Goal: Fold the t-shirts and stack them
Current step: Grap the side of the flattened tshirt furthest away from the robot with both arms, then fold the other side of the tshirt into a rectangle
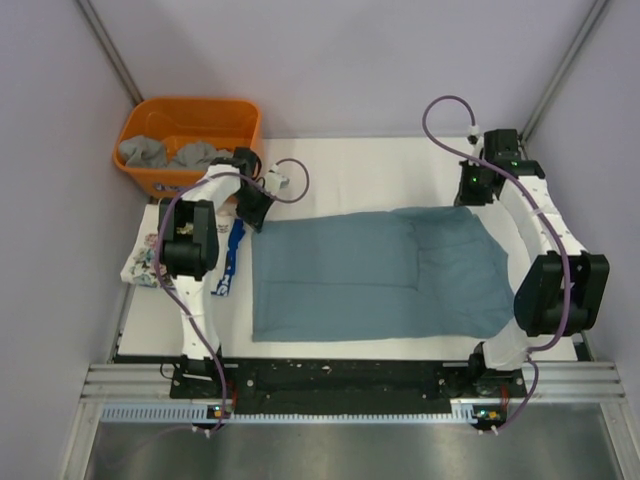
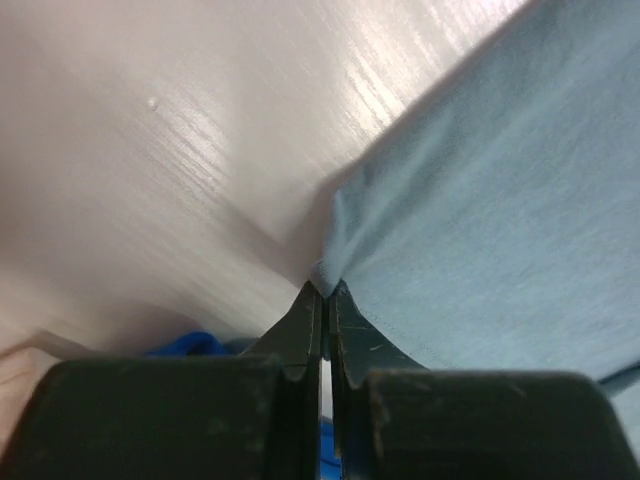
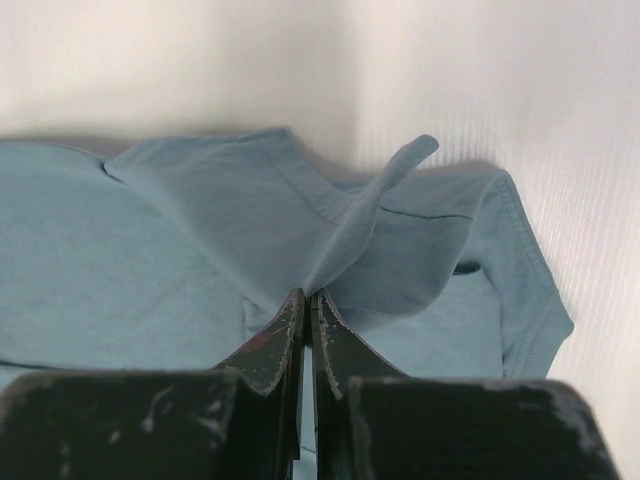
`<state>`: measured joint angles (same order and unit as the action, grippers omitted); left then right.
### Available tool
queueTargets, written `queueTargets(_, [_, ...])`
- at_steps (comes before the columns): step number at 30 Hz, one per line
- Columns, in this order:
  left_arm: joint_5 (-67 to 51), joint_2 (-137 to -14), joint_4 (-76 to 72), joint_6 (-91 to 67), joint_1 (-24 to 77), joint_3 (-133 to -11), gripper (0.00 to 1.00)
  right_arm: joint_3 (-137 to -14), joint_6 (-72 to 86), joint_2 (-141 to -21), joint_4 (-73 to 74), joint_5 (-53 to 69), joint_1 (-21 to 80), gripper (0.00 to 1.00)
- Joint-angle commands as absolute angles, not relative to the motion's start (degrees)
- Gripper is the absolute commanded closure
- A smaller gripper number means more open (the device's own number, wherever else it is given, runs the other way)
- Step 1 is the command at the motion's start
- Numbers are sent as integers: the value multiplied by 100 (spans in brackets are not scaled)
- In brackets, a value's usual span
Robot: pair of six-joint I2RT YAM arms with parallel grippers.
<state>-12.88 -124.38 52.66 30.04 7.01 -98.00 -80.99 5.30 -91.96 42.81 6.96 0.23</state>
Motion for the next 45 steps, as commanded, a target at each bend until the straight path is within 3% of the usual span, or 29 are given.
queueTargets(1, [-1669,-11928,4914,3085,703,-9537,100,-8016,492,-8781,4175,554,26,100])
queueTargets(7, [-1925,-10339,4220,3637,729,-8168,100,-7858,659,-8421,4631,-191,26,100])
queueTargets(12, [-1916,-9432,4376,4165,808,-7200,100,-6999,1273,-7526,4580,-387,-237,100])
queueTargets(23, [-2109,-8754,4421,4614,993,-5784,100,-4044,2821,-5029,3270,536,-1712,100])
queueTargets(34, [-2022,-8367,4614,4860,1037,-5379,100,-3331,3164,-5028,2883,449,-2100,100])
queueTargets(36, [-1934,-8428,4719,4922,1037,-5370,93,-3217,3252,-4826,2857,229,-2101,100])
queueTargets(38, [-1934,-8429,4965,5036,1037,-5422,70,-3112,3331,-4598,2874,28,-2109,96])
queueTargets(39, [-1968,-8377,5122,5114,1028,-5475,53,-3111,3375,-4518,2987,-200,-2101,78])
queueTargets(41, [-2065,-8219,5430,5281,1028,-5598,30,-3172,3462,-4247,3216,-622,-2109,51])
queueTargets(45, [-2424,-7823,6440,5703,1020,-6081,18,-3436,3350,-3465,3288,-1213,-2109,39])
